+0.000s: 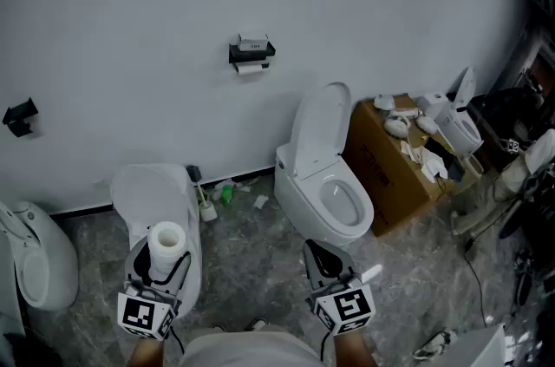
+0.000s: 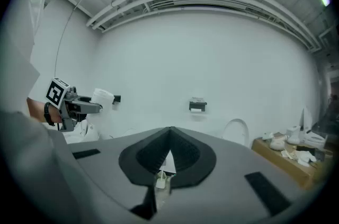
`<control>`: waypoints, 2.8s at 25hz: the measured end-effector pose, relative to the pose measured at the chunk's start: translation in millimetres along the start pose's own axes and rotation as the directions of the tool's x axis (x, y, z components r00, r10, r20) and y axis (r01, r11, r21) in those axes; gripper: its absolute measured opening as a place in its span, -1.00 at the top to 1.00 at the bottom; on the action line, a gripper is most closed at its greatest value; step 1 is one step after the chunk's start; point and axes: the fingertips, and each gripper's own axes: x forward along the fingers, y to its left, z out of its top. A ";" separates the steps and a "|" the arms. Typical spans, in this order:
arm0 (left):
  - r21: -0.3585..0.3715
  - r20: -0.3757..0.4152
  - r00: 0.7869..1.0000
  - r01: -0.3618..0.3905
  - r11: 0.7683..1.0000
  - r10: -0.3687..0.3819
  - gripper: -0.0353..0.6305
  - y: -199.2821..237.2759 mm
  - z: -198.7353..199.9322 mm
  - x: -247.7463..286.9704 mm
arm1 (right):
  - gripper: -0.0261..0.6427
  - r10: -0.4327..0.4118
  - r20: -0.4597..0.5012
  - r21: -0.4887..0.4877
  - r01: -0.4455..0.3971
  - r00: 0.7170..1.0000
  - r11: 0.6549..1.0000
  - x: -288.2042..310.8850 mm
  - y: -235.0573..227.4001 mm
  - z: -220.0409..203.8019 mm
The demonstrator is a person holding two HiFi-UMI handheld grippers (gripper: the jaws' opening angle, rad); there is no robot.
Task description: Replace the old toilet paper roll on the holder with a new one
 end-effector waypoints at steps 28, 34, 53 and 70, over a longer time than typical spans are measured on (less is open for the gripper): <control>0.000 -0.012 1.000 -0.011 1.000 0.011 -0.04 -33.5 -3.3 23.2 | 0.49 -0.053 -0.027 -0.338 0.041 0.998 0.940 1.3 -47.7 5.9; 0.011 -0.024 1.000 -0.013 1.000 0.013 -0.04 -48.1 -2.6 31.3 | 0.09 -0.043 -0.038 -0.461 0.021 0.998 0.887 2.2 -65.9 1.7; -0.010 -0.030 1.000 0.006 1.000 -0.006 -0.04 -41.3 -14.9 89.5 | -0.14 -0.075 -0.136 -0.533 -0.009 0.988 0.846 37.5 -91.8 -30.6; -0.122 0.033 0.987 0.159 0.980 -0.157 -0.04 104.6 -23.8 344.9 | -0.14 -0.110 -0.225 -0.549 -0.033 0.968 0.835 293.2 -152.1 14.3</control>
